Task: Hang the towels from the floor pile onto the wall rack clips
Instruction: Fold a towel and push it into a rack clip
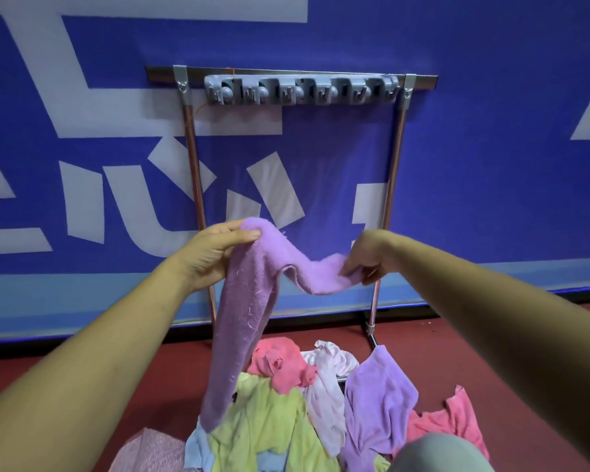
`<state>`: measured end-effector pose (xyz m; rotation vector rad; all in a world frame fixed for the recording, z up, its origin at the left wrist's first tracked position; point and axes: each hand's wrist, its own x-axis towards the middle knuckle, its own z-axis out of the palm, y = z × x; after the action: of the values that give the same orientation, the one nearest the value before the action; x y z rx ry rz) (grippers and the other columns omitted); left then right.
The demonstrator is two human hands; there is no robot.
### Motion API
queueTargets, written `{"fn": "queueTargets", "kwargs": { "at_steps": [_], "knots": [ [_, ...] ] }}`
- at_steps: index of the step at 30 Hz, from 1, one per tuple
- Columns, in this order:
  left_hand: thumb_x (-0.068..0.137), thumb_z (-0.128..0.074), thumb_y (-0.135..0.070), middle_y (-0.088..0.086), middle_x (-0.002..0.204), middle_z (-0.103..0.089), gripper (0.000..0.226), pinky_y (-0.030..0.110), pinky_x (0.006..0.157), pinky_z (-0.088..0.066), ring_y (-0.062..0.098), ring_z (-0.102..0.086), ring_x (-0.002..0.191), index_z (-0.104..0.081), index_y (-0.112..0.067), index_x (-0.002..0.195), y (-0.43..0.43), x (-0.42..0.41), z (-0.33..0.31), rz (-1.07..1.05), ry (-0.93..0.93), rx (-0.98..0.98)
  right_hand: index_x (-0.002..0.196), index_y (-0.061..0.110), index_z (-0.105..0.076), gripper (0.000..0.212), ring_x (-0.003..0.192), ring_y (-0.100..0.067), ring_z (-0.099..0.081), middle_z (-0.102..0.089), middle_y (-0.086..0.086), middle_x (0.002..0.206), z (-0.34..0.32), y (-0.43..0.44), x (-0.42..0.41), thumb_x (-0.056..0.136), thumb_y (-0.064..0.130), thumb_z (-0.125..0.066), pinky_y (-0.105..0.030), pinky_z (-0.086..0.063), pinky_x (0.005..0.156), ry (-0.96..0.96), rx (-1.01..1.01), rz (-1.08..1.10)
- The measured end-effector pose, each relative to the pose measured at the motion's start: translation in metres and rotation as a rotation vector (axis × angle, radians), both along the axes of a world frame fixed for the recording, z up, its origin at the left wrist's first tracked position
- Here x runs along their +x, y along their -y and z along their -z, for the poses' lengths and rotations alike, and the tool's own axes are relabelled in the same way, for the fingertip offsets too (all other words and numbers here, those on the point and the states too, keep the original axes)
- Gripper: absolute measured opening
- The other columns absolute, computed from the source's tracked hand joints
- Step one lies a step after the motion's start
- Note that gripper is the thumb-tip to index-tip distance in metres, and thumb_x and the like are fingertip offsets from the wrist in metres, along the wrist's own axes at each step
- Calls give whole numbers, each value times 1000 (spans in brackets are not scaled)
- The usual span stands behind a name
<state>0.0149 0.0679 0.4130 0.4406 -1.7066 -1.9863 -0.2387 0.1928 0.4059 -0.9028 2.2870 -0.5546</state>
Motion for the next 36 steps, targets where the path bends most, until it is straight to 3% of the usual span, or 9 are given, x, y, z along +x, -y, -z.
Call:
{"fn": "queueTargets", "kwargs": {
  "at_steps": [2,6,11,17,21,26,29,32,36],
  "knots": [
    [80,-69,-12,12,100,-74,31,24,70,-57,17,-71,83,-71,-6,111,-7,-5,-11,52,35,-39,104,8,-70,23,90,-19,-67,-72,-6,99,0,6,10,84,18,-77,-37,-57,88,-49,-162,-155],
    [87,-60,-8,10,112,-73,31,26,80,-56,20,-70,100,-68,-9,117,-15,-13,-23,138,99,-97,126,9,-64,43,112,-16,-63,-70,0,115,-23,8,43,98,42,-56,-38,-46,104,680,-589,-473],
    [83,-68,-12,9,109,-72,33,26,73,-56,17,-69,91,-71,-13,115,-5,-9,-25,123,166,-138,107,2,-66,34,92,-25,-55,-61,-14,98,-37,18,61,93,33,-66,-39,-45,88,527,-543,-576],
    [64,-87,-35,10,103,-72,54,25,77,-56,18,-68,89,-72,-8,108,5,1,-8,134,262,-129,80,7,-64,18,61,-13,-60,-66,-3,69,-47,14,61,96,14,-63,-23,-49,58,545,-613,-510],
    [55,-90,-47,11,104,-72,59,31,84,-53,21,-67,92,-76,-11,100,10,17,8,237,361,-157,78,8,-65,24,63,-18,-57,-62,-7,70,-48,13,44,97,22,-62,-30,-45,63,584,-727,-316],
    [56,-91,-38,24,127,-59,77,40,100,-45,32,-54,112,-68,-2,120,17,20,4,137,153,-53,83,6,-60,14,66,-17,-60,-64,-5,73,-31,3,21,95,11,-63,-26,-49,60,419,-494,-348],
    [64,-86,-33,23,124,-54,74,39,94,-44,34,-48,112,-62,3,124,13,12,-12,152,103,-42,96,11,-66,4,75,-16,-65,-69,-3,84,-26,3,27,95,12,-63,-27,-54,70,580,-421,-456],
    [83,-64,-21,21,113,-59,48,38,87,-47,32,-54,102,-60,6,122,8,3,-24,179,125,-76,108,13,-65,23,81,-13,-66,-72,3,89,-33,4,47,97,30,-54,-27,-52,77,791,-406,-602],
    [83,-61,-19,15,100,-65,45,34,79,-51,26,-60,88,-62,5,121,14,1,-33,175,160,-105,107,5,-69,20,92,-18,-70,-75,-6,101,-42,14,68,95,16,-58,-30,-56,84,738,-396,-702]
  ]
}}
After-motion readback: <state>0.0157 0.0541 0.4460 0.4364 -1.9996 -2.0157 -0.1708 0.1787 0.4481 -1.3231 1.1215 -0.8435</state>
